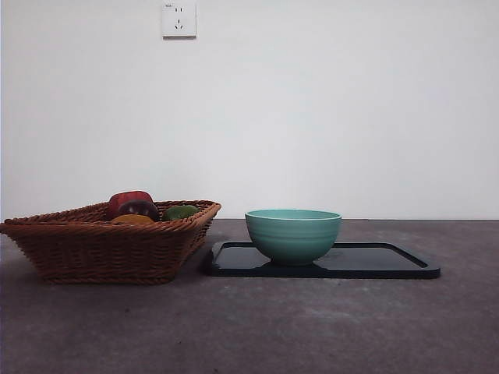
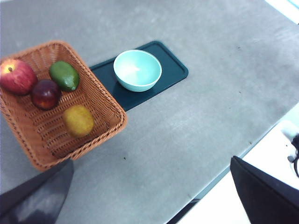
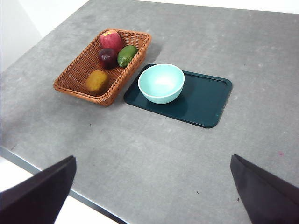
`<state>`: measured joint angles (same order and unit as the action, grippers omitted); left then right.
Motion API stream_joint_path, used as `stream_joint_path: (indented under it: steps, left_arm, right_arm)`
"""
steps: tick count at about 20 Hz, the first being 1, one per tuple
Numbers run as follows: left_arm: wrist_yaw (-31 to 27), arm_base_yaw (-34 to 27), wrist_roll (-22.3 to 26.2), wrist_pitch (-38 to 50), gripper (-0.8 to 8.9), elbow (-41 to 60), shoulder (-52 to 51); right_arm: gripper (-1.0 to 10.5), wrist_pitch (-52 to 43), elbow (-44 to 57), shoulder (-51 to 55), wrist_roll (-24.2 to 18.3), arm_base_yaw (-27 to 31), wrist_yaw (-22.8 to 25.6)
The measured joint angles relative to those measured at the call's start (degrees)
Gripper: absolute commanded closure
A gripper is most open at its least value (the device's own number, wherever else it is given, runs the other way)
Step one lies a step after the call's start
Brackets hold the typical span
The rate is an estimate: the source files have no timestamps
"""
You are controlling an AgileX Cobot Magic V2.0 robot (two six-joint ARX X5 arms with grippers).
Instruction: Pick up the wifruite, put it on the bowl, pick up the plate, put it on desk
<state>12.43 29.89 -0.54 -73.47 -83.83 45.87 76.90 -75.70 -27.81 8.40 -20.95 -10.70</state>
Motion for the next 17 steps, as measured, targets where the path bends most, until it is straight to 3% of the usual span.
stream_joint_path:
  steps: [6, 12, 17]
  left_arm:
    - [2.6, 0.0, 0.7, 2.0, 2.38, 10.0, -10.0]
    - [2.6, 0.0, 0.7, 3.3, 2.38, 11.7, -11.1]
    - [2.6, 0.0, 0.7, 5.2, 2.38, 11.7, -11.1]
  right_arm:
    - [4.0, 0.0, 0.0, 0.0, 0.0, 0.0, 0.0]
    - [4.0, 0.0, 0.0, -1.3, 1.8, 0.0, 0.0]
    - [4.0, 0.0, 0.0, -14.5, 5.4, 0.0, -1.4]
